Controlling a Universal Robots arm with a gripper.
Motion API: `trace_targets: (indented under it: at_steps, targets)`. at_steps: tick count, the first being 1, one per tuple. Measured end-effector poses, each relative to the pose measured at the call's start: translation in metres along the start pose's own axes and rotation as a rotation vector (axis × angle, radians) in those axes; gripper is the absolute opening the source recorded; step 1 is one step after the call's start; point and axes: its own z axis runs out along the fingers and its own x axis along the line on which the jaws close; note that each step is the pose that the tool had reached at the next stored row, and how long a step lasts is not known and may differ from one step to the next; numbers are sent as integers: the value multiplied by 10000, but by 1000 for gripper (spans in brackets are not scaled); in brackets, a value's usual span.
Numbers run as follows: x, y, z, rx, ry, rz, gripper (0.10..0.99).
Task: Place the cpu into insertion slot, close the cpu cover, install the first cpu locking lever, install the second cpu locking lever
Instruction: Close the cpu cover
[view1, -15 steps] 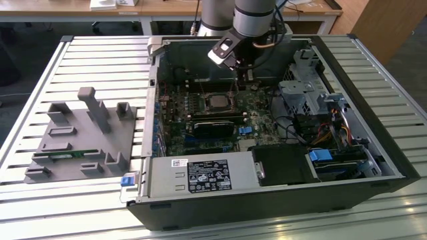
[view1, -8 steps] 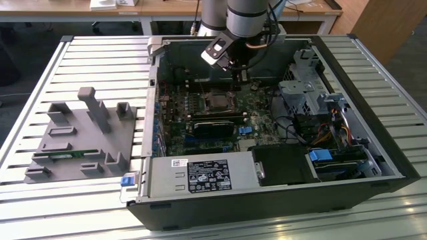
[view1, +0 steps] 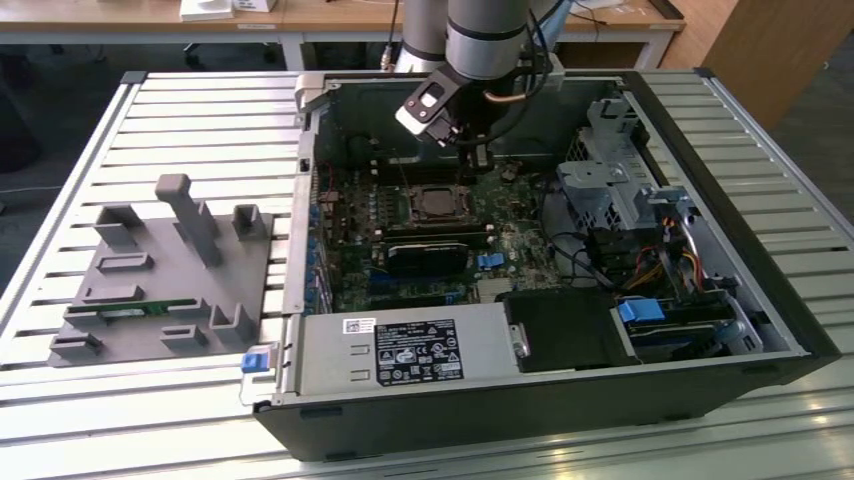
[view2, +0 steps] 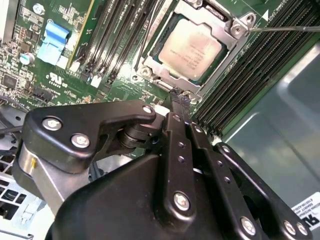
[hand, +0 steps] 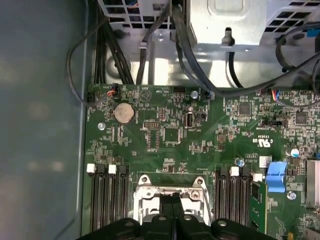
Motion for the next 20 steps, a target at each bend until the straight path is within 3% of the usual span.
trace_targets:
  at_steps: [6, 20]
  targets:
    - [1, -112, 5, 0, 0, 0, 106]
    - [2, -280, 17, -1, 1, 0, 106]
